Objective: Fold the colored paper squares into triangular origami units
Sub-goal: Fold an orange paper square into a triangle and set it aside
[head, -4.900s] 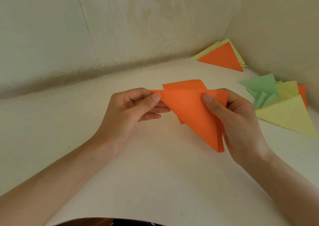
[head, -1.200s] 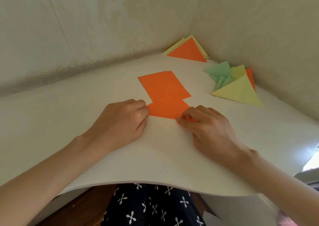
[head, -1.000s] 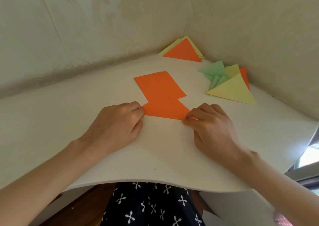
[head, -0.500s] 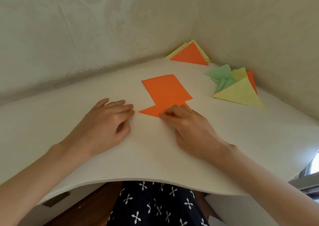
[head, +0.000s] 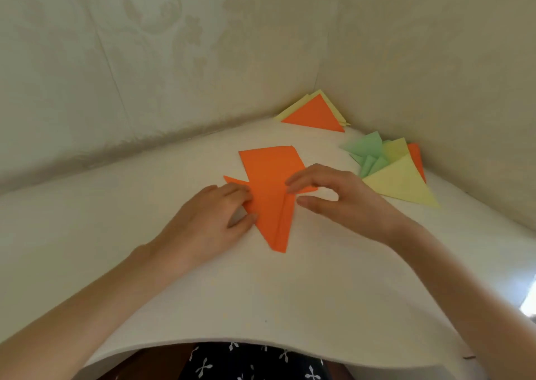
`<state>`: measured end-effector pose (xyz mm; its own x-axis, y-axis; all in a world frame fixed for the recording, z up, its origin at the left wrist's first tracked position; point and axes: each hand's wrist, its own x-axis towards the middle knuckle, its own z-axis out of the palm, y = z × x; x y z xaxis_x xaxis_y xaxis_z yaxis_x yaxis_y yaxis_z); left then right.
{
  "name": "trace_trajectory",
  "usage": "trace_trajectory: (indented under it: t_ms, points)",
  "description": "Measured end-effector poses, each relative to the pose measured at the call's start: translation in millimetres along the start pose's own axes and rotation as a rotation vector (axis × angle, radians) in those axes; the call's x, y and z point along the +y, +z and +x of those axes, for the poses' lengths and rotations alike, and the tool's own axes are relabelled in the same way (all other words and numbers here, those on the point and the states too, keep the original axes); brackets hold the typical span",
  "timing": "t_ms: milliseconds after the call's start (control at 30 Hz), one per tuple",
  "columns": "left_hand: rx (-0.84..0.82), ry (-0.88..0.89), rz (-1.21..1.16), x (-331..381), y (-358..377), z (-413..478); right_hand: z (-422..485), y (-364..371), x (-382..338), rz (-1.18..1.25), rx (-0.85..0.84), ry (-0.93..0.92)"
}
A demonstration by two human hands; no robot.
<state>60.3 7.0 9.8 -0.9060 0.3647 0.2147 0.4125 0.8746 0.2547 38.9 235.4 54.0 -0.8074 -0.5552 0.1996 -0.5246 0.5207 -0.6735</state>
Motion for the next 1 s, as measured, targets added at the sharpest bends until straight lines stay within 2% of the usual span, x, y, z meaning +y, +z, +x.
trace_trajectory:
  t_ms: [67,167,233,367,467,567,633,867,1000]
  points:
    - [-0.028,-0.061,-0.072,-4.9,1.1,6.9,5.9,-2.0,11.1,-0.058,-0.081,-0.011]
    - [0.002,-0.036,-0.132,-13.1,5.2,13.5,13.5,13.2,15.7,-0.148,-0.285,-0.014]
    - [0.005,-0.037,-0.18,-17.3,8.9,13.1,17.2,23.0,16.8,-0.198,-0.33,0.004]
    - [0.048,0.041,-0.219,-16.9,9.4,14.2,13.6,32.2,21.7,-0.202,-0.217,-0.045]
    - [0.108,0.159,-0.226,-17.7,10.5,12.8,10.1,38.2,25.4,-0.29,-0.072,-0.239]
    - [0.076,0.165,-0.315,-18.8,10.4,10.0,14.8,43.5,27.6,-0.375,-0.011,-0.445]
    - [0.068,0.159,-0.353,-19.5,10.3,9.6,18.9,47.7,26.0,-0.368,-0.003,-0.51]
    - [0.056,0.161,-0.388,-19.9,9.2,8.2,13.4,41.6,24.0,-0.203,-0.147,-0.459]
    - [0.05,0.154,-0.39,-19.8,8.3,7.4,13.8,44.2,23.9,-0.177,-0.138,-0.446]
